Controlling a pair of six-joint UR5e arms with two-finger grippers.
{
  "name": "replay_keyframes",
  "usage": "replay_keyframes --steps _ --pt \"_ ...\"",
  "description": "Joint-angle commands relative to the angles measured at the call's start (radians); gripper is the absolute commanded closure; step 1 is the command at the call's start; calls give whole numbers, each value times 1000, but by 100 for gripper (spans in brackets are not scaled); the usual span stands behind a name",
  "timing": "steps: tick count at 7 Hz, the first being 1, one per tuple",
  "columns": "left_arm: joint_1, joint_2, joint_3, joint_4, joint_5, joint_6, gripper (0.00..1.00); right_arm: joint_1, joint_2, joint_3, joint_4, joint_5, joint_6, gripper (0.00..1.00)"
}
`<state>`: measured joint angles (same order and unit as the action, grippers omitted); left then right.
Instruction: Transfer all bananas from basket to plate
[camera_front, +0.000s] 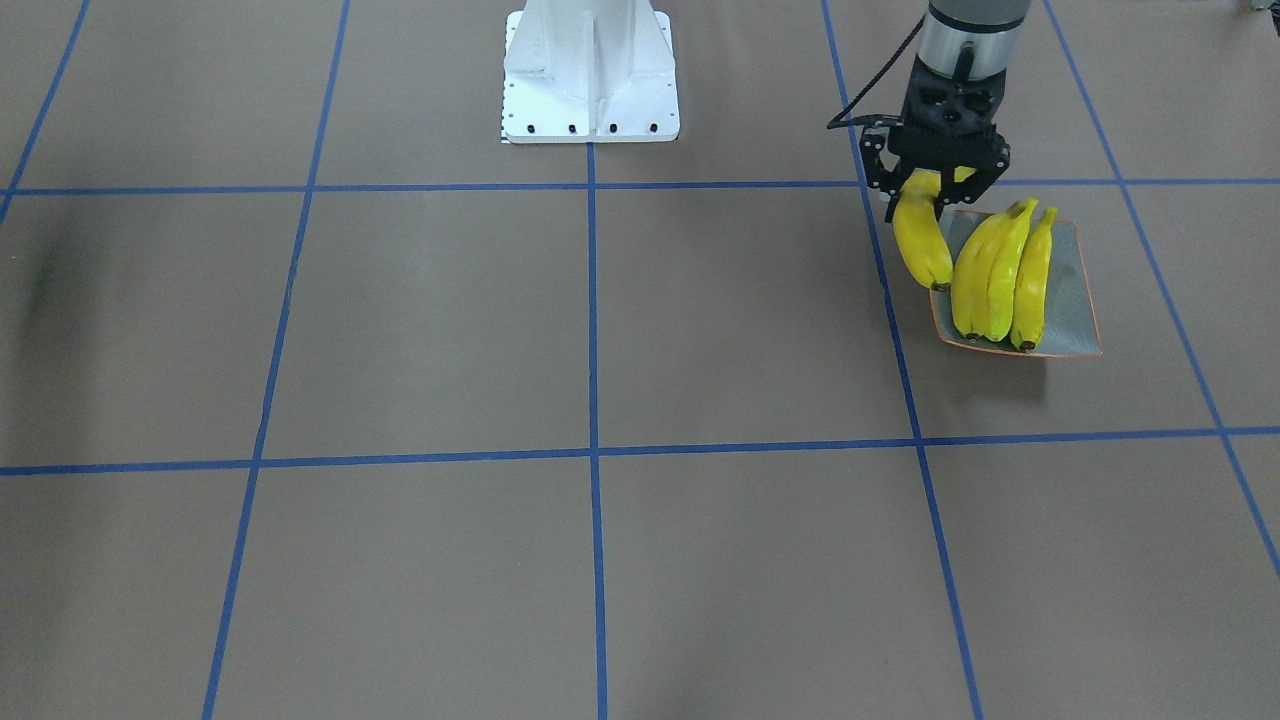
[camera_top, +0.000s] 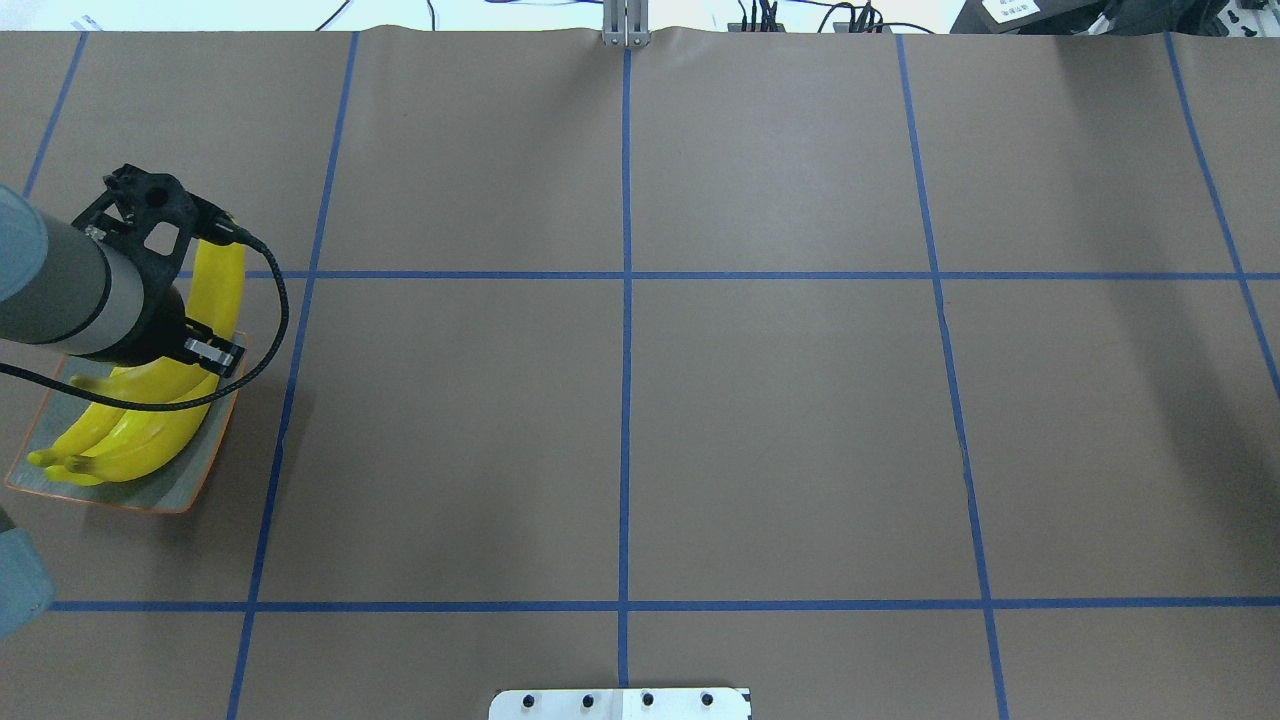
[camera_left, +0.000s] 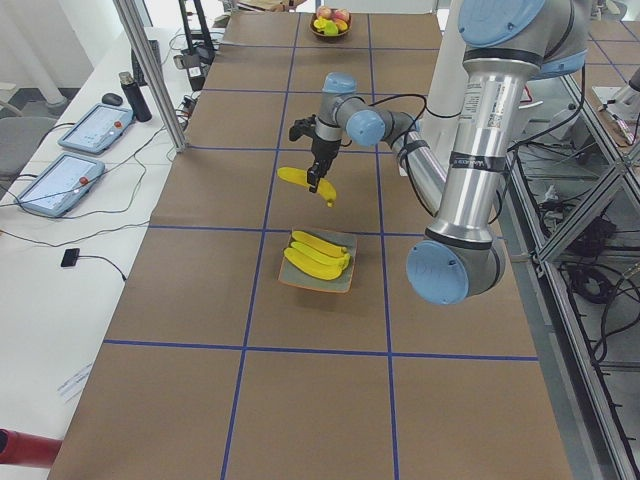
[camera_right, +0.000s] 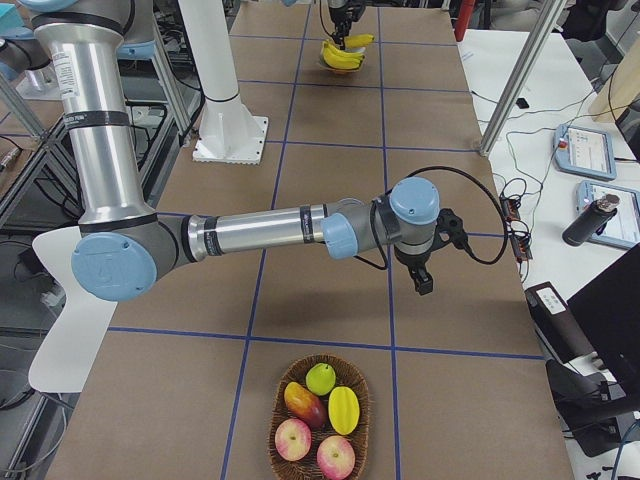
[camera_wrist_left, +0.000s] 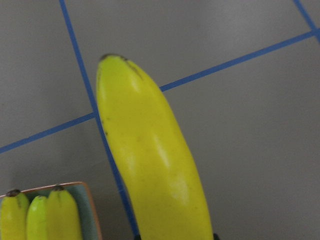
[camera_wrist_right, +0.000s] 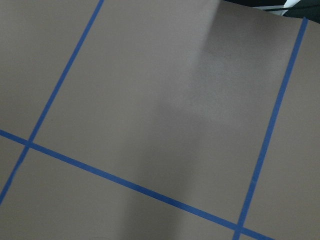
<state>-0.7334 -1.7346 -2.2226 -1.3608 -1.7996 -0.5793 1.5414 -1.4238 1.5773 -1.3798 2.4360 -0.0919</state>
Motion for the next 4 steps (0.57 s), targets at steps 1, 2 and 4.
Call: replay_keyframes --steps 1,2,4 --pt "-6 29 70 -23 47 117 100 13 -3 -17 -1 0 -32 0" --pt "-11 35 67 -26 63 298 100 13 -1 -17 -1 -6 -32 0" --pt "-46 41 63 -32 68 649 100 13 -1 -17 -1 -9 -32 0"
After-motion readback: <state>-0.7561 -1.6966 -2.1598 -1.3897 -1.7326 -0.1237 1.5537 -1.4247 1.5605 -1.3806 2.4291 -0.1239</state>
